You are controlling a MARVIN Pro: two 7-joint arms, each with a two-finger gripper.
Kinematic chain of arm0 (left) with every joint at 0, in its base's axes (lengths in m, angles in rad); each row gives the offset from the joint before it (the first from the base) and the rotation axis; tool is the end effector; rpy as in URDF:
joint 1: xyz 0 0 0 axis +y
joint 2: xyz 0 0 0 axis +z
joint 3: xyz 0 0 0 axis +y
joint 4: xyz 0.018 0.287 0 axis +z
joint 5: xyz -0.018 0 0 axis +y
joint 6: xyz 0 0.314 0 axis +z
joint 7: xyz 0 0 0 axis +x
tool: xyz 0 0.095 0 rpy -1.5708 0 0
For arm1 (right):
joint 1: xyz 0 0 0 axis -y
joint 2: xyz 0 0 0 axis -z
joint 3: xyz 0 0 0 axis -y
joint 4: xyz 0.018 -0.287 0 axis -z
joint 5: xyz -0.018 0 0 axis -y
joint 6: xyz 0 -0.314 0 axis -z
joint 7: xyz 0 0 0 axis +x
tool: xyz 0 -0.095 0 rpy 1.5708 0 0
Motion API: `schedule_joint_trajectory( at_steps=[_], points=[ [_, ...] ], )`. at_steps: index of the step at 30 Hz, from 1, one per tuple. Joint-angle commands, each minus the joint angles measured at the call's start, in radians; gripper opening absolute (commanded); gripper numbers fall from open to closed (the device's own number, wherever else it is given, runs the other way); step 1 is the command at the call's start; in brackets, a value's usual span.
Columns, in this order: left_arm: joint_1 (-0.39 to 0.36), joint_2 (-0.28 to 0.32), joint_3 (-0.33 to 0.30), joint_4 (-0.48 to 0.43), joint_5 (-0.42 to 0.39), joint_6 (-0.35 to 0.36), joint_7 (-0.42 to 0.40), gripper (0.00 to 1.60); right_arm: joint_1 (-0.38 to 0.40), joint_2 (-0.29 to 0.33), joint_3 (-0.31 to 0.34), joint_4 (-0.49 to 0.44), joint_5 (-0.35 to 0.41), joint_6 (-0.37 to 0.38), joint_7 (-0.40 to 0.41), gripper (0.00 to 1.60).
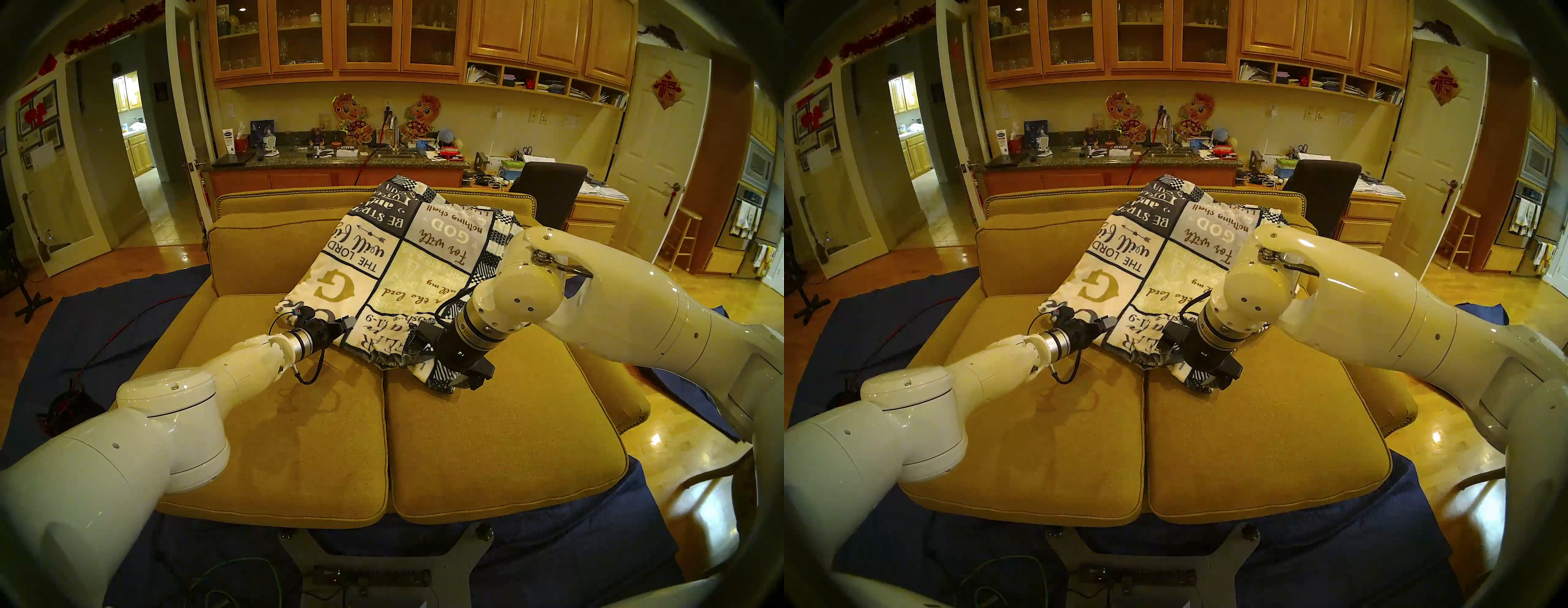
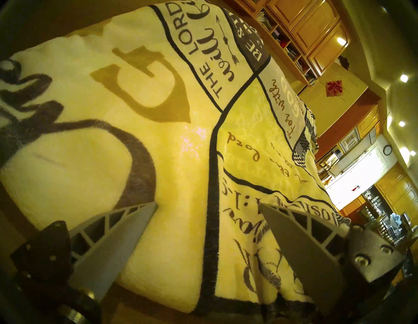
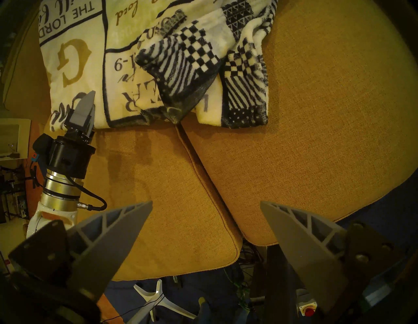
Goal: Fold the blanket in half twice
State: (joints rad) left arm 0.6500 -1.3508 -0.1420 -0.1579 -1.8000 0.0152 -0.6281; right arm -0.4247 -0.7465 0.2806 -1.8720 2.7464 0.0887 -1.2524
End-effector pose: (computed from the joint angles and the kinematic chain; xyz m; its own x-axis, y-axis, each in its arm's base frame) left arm 0.5548 0.0355 -0.3868 0.5417 0.3600 0.7596 -0.2600 -0.7876 0.5586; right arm 0.3997 0.0803 -0.1599 0.8782 -0.4641 0.1159 -0.4025 -0.8478 -0.3452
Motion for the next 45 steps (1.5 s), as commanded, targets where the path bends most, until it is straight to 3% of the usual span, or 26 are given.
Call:
schedule_joint_trajectory(
  at_steps=[1,11,17,26,45],
  points=[
    [-0.015,-0.004,0.021,0.005,0.023,-0.014,-0.028,1.60,0.011,-0.001,0.010,0.001,0.008,0.007,-0.001,1.60],
    [-0.012,-0.007,0.018,0.010,0.024,-0.009,-0.049,1.60,0.014,-0.002,0.010,0.006,0.018,0.014,-0.002,1.60],
    [0.012,-0.040,-0.004,-0.011,0.009,-0.049,-0.081,1.60,0.016,-0.002,0.009,0.007,0.021,0.018,-0.003,1.60],
    [0.033,-0.075,0.018,-0.052,0.029,-0.015,-0.068,1.60,0.017,-0.002,0.008,0.008,0.022,0.019,-0.003,1.60],
    [0.078,0.074,0.034,-0.250,0.029,-0.004,-0.053,1.60,0.016,-0.002,0.007,0.009,0.023,0.020,0.000,1.60]
  ],
)
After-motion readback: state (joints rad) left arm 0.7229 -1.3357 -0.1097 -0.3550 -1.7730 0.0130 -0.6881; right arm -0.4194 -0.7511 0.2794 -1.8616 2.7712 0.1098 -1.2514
